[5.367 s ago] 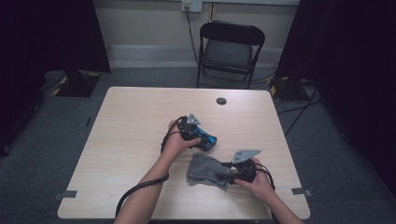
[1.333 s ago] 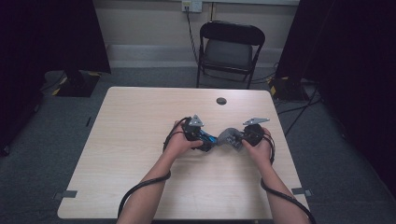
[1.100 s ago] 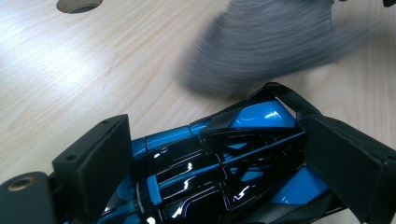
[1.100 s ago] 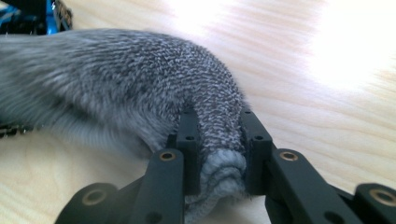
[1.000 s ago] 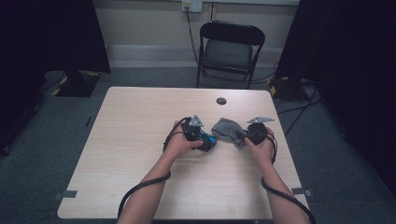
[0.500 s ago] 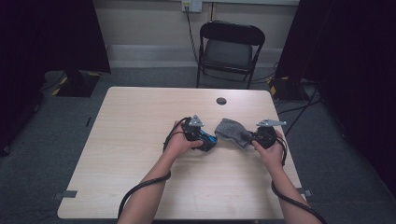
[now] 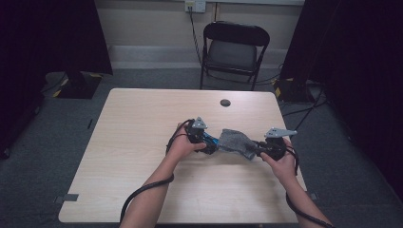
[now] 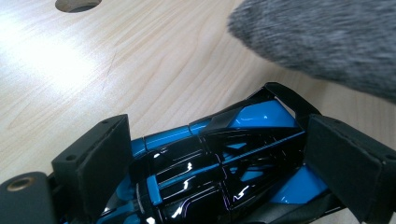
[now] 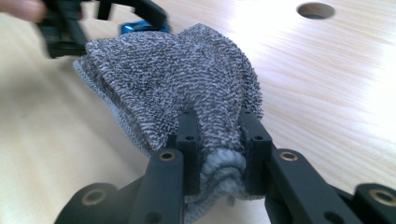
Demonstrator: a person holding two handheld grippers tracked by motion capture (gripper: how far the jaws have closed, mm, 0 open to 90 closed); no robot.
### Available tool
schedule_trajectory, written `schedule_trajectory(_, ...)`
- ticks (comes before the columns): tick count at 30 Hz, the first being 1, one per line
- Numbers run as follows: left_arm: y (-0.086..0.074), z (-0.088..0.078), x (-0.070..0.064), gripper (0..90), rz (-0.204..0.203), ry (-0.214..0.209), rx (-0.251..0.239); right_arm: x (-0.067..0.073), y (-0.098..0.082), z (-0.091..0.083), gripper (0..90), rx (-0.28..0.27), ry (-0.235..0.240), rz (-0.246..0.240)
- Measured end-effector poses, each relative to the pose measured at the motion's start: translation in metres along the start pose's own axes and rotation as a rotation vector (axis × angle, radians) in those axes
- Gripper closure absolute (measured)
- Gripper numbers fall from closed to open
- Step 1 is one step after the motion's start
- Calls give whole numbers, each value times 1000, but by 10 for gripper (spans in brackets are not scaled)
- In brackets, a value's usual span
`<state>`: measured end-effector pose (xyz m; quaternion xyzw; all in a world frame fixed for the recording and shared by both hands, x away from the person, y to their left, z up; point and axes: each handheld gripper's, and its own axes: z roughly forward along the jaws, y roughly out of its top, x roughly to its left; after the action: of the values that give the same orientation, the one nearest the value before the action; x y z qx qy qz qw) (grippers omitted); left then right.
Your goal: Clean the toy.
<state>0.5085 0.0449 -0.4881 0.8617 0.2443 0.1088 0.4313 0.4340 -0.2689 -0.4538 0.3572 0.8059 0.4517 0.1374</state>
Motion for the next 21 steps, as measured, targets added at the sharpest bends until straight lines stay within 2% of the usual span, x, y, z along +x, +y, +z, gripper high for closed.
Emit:
schedule_trajectory(7, 0, 0, 0, 78, -2, -1, 3, 21, -5, -12, 735, -3, 93, -54)
schedule_trajectory(14, 1, 0, 0, 78, 1, -3, 9, 48, -15, -9, 735, 18, 202, -106)
schedule_trajectory(16, 1, 0, 0, 78, 0, -3, 10, 54, -17, -7, 735, 37, 226, -136)
schedule_trajectory(21, 1, 0, 0, 78, -1, -1, 8, 61, -21, 7, 734, 96, 237, -167)
